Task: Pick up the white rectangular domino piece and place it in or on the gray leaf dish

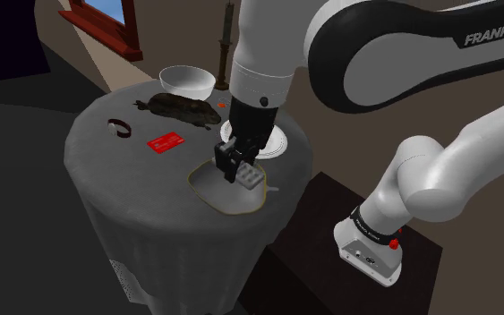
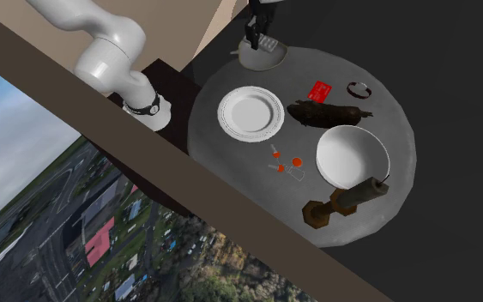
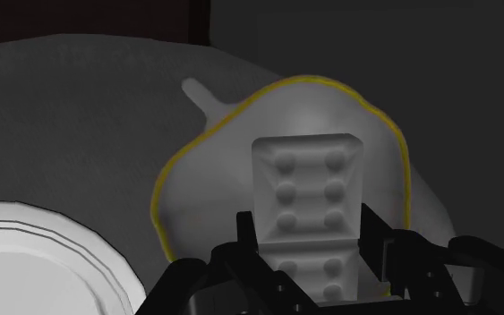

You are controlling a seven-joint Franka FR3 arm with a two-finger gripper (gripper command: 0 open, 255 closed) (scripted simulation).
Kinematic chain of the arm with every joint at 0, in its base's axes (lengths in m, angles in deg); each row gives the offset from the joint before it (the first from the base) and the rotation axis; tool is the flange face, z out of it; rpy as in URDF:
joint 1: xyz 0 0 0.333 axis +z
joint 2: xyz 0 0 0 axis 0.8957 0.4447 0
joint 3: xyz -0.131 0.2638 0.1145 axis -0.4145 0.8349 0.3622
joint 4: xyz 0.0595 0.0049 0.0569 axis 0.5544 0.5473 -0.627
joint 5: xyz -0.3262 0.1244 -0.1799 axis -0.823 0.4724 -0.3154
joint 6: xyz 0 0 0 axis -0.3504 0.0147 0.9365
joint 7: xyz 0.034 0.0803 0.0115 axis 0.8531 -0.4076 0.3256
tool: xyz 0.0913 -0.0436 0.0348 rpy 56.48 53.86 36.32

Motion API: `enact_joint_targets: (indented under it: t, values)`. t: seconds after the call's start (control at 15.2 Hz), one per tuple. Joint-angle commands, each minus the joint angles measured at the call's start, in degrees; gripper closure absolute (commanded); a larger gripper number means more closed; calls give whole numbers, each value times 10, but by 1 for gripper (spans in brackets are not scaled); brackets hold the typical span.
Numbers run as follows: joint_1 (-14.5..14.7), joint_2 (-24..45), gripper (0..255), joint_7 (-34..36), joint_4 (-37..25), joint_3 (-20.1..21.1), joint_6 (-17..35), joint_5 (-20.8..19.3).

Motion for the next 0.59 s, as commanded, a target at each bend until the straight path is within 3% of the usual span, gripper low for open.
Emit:
enact_joint_targets:
  t: [0.0, 0.26, 0.53]
  values:
    - [0, 5, 255, 1, 12, 3, 17, 0]
    - [0, 17, 255, 3, 35, 10, 52, 0]
    - [0, 17, 255, 3, 35, 10, 52, 0]
